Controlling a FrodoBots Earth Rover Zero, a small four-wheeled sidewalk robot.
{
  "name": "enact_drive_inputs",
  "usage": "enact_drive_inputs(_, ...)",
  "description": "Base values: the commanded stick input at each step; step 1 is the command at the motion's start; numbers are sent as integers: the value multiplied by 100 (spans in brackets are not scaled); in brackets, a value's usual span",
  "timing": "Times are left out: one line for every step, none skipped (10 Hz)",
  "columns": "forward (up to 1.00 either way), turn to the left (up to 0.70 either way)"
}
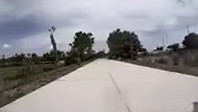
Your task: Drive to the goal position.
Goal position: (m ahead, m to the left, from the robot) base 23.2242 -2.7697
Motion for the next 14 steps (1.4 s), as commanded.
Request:
enact_drive_inputs(85,0)
enact_drive_inputs(85,0)
enact_drive_inputs(85,0)
enact_drive_inputs(85,0)
enact_drive_inputs(85,0)
enact_drive_inputs(85,0)
enact_drive_inputs(85,0)
enact_drive_inputs(85,0)
enact_drive_inputs(85,0)
enact_drive_inputs(85,0)
enact_drive_inputs(85,0)
enact_drive_inputs(85,0)
enact_drive_inputs(85,0)
enact_drive_inputs(85,0)
